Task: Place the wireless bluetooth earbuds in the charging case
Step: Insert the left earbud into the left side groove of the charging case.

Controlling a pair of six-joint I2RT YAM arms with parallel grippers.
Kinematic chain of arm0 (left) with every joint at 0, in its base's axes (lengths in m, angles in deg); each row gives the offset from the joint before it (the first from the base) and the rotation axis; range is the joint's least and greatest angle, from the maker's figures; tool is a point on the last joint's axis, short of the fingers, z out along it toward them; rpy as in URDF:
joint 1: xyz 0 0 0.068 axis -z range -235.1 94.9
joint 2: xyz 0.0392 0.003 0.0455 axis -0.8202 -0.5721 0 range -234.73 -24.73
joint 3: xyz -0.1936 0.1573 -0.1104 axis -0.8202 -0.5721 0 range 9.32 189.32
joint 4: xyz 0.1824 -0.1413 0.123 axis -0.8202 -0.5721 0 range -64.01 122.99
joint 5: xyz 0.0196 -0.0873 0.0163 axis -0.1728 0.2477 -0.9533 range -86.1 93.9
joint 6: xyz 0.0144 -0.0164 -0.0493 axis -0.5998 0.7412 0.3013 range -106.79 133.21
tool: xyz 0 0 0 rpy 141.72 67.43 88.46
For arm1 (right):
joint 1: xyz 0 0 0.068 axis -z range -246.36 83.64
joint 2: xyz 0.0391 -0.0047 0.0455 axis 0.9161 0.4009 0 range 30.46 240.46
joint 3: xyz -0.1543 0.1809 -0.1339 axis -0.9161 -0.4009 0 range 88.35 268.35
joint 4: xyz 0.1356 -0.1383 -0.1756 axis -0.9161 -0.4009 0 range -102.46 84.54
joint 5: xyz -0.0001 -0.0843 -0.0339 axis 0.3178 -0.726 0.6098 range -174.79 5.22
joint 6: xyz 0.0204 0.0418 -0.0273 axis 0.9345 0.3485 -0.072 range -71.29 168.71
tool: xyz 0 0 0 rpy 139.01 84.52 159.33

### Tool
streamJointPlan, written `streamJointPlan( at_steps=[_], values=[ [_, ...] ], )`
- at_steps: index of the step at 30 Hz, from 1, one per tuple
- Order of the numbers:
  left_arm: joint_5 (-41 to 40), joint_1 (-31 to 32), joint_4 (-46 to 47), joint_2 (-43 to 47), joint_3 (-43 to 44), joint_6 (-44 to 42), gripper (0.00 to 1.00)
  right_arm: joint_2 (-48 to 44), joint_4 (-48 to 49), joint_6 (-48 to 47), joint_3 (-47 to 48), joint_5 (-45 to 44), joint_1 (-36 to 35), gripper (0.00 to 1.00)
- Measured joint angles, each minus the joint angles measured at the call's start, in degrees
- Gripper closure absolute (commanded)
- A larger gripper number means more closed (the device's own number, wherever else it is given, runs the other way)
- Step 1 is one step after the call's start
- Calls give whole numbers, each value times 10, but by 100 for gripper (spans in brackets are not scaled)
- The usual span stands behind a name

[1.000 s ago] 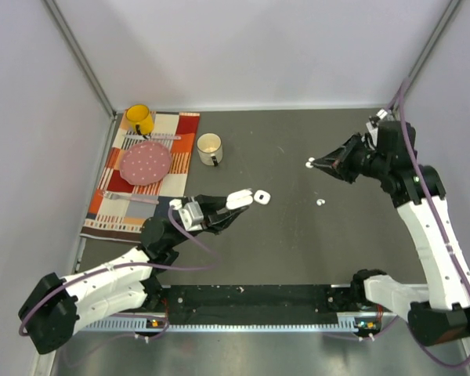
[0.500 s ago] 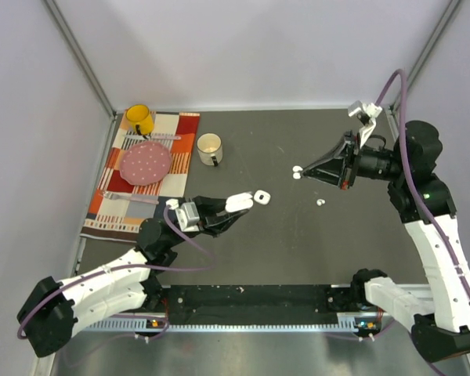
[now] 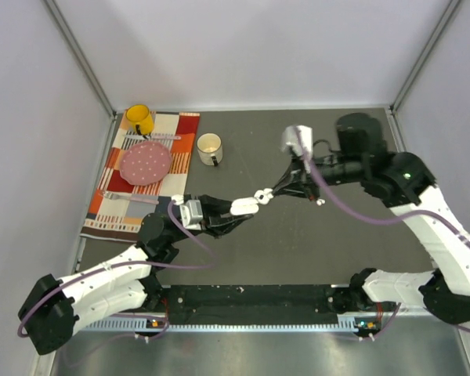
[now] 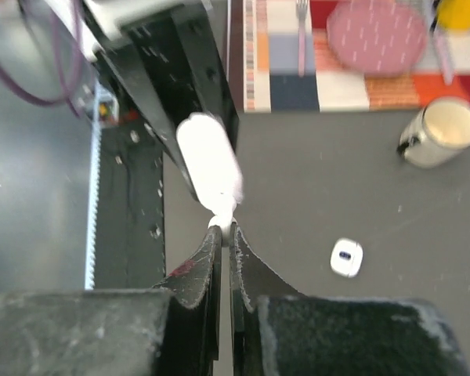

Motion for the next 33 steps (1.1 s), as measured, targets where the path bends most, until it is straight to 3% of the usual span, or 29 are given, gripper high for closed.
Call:
streamJointPlan(
  at_steps=[4,8,20,33],
  values=[
    [11,0,-7,-4,0,2,100,58,-53,-53,1,-88,-44,100],
    [19,0,-11,-4,0,3,100,67,-75,-85,1,-116,-74,100],
    [28,0,-39,-4,2,8,100,52,-78,-119,2,-128,-121,100],
    [16,0,-41,-18,19,17,100,27,-62,-97,1,-78,-169,100]
  ],
)
